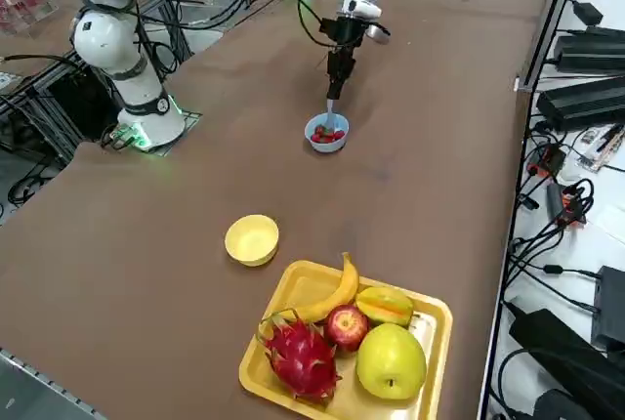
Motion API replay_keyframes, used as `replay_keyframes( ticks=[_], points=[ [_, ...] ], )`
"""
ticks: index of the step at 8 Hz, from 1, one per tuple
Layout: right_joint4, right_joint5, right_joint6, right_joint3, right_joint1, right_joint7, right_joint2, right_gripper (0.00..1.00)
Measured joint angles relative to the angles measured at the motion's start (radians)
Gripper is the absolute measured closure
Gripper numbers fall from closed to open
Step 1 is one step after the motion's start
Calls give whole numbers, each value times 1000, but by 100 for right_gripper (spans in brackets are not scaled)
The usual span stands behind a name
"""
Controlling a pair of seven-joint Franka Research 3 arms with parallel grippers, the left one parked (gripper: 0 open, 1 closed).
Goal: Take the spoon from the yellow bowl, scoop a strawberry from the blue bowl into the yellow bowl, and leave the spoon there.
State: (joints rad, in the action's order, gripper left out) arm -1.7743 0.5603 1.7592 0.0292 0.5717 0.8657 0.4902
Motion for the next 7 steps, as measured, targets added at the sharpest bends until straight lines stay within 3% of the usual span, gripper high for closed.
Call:
replay_keyframes(
  ticks=[4,7],
  points=[
    [68,97,-95,2,84,82,111,90],
    [75,155,-123,7,131,88,145,90]
  ],
)
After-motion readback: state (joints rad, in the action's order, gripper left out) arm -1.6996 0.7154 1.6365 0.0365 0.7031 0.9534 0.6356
